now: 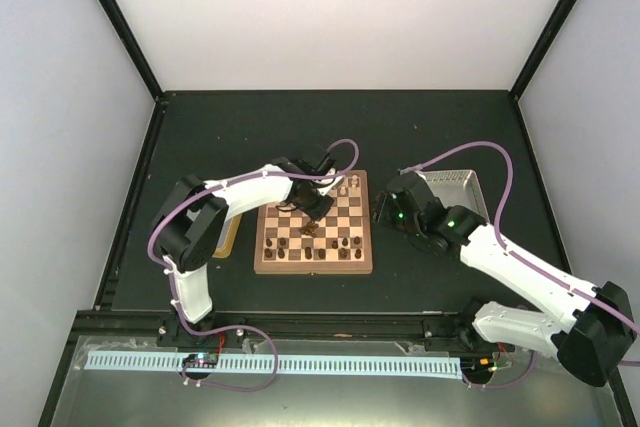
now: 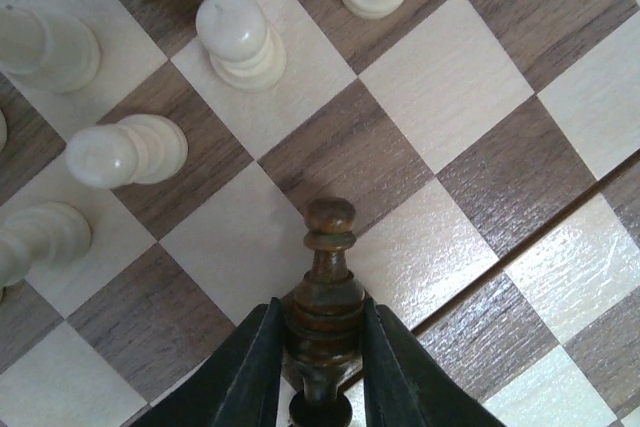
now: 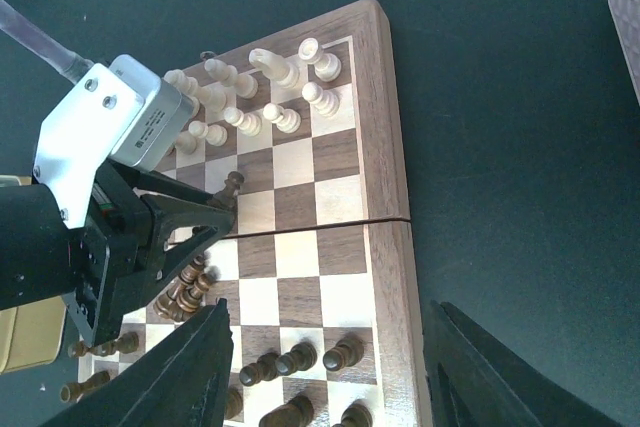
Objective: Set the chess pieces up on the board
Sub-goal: Pick up the chess piece from the chessboard.
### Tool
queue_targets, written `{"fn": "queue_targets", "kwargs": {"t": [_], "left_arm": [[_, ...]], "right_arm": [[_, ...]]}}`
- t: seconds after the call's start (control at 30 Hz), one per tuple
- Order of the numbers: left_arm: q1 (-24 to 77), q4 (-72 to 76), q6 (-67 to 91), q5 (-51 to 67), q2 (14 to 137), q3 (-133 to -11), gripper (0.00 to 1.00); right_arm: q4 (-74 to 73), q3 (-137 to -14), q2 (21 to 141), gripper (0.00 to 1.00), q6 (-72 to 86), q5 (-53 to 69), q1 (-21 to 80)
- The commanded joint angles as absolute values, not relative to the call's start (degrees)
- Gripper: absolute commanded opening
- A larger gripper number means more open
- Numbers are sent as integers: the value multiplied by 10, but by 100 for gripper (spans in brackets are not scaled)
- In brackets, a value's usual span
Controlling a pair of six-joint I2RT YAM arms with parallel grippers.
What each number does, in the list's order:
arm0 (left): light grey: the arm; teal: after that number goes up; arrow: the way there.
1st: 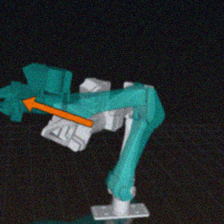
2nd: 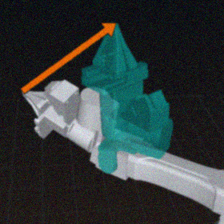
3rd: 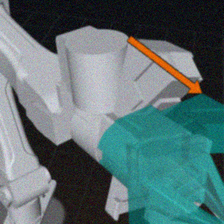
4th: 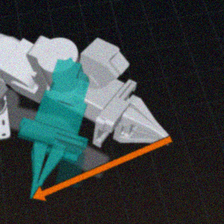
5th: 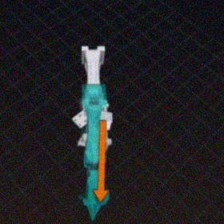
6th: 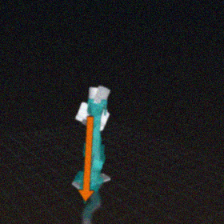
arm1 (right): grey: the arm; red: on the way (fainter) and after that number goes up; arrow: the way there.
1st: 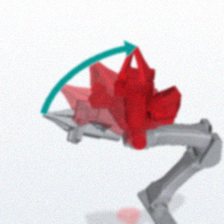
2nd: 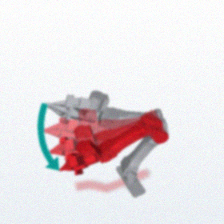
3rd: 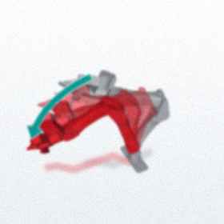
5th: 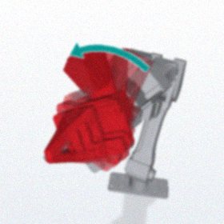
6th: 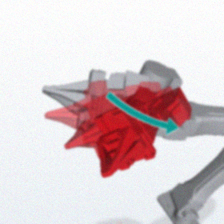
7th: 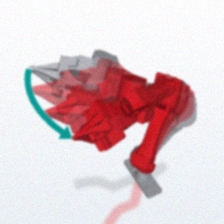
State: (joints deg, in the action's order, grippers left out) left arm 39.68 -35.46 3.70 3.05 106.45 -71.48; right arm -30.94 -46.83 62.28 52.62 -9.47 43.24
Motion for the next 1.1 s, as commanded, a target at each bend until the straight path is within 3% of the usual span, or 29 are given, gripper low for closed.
{"fn": "queue_targets", "kwargs": {"t": [0.0, 0.33, 0.67, 0.87, 1.07], "left_arm": [[392, -341, 22, 32, 1078, -737, 23], [393, -342, 16, 52, 1039, -732, 4], [395, -367, 30, 142, 930, -706, 4], [396, -346, 21, 284, 805, -658, 4], [396, -292, 6, 423, 691, -610, 5]], "right_arm": [[-315, -473, 612, 53, 527, -104, 430], [-302, -461, 587, 53, 530, -93, 430], [-234, -437, 532, 55, 519, 0, 430], [-163, -438, 503, 68, 521, 127, 430], [-120, -463, 507, 70, 536, 215, 430]]}}
